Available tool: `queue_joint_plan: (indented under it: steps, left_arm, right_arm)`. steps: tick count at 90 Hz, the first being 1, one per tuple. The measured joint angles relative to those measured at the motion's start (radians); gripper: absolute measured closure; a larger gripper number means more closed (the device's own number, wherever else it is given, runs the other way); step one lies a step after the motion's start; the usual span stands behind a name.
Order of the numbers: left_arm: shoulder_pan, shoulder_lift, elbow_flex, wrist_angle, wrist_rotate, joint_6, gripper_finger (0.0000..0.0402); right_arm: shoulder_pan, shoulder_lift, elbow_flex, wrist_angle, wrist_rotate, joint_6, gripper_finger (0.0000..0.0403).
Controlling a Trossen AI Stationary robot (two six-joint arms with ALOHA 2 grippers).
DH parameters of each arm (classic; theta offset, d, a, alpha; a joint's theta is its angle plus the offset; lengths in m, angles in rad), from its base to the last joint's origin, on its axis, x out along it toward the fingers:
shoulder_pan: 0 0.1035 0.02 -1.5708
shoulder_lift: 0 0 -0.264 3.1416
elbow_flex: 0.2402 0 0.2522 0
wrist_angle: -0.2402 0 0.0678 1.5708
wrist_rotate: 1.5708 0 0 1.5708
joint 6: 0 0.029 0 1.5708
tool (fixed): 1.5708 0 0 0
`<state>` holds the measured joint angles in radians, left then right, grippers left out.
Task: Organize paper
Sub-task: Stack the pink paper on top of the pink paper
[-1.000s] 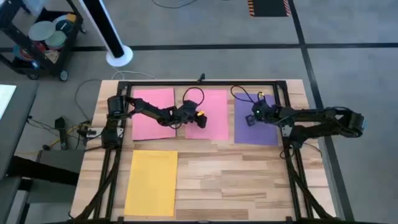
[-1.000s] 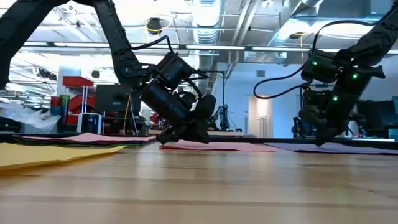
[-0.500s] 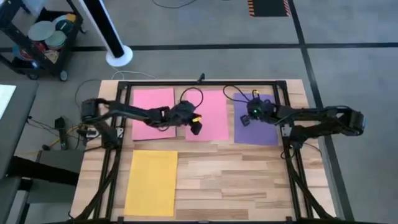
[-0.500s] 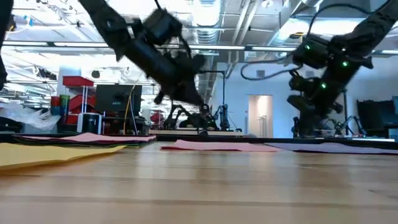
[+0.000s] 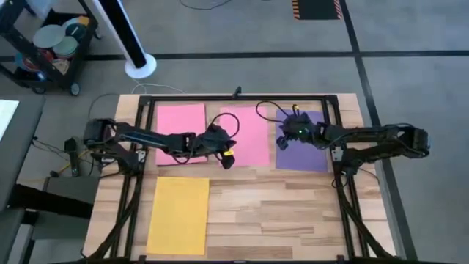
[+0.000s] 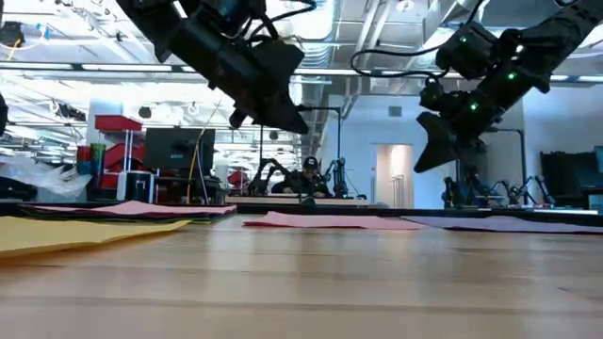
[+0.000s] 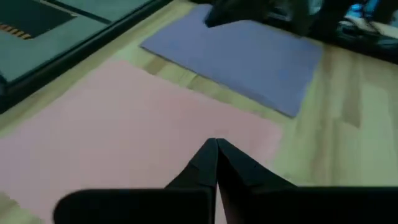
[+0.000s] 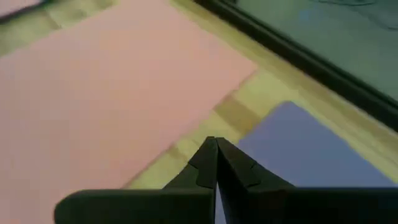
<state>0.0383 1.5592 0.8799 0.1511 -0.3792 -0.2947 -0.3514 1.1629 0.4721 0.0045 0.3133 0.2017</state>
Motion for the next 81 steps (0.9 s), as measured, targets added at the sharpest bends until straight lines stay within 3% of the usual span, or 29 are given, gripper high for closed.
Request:
queue_joint_plan:
  steps: [8, 21, 36, 49, 59, 67, 73, 81]
  left_arm:
    - [-0.004, -0.028, -0.008, 0.053, 0.03, 0.028, 0.0401]
    - [0.003, -0.093, -0.099, 0.254, 0.16, 0.041, 0.0401]
    - [0.035, -0.143, -0.211, 0.396, 0.222, 0.011, 0.0401]
    - [0.045, -0.159, -0.247, 0.372, 0.225, -0.064, 0.0401]
    - [0.049, -0.169, -0.249, 0.326, 0.261, -0.044, 0.0401]
    - [0.06, -0.169, -0.249, 0.324, 0.275, -0.049, 0.0402]
    - [0.068, -0.169, -0.249, 0.326, 0.275, -0.056, 0.0401]
    - [0.083, -0.169, -0.247, 0.288, 0.277, -0.05, 0.0401]
  right_arm:
    - [0.024, -0.014, 0.0, 0.056, -0.033, -0.1, 0.0403]
    - [0.049, -0.038, 0.0, 0.213, -0.054, -0.176, 0.0403]
    - [0.024, -0.032, -0.005, 0.237, -0.054, -0.152, 0.0403]
    - [0.003, -0.028, -0.025, 0.244, -0.041, -0.139, 0.0403]
    - [-0.033, -0.005, -0.089, 0.545, 0.049, -0.215, 0.0403]
    - [-0.084, 0.025, -0.122, 0.711, -0.016, -0.284, 0.0403]
    - [-0.117, 0.036, -0.121, 0.744, -0.081, -0.279, 0.0403]
    - [-0.143, 0.067, -0.124, 0.768, -0.092, -0.258, 0.0403]
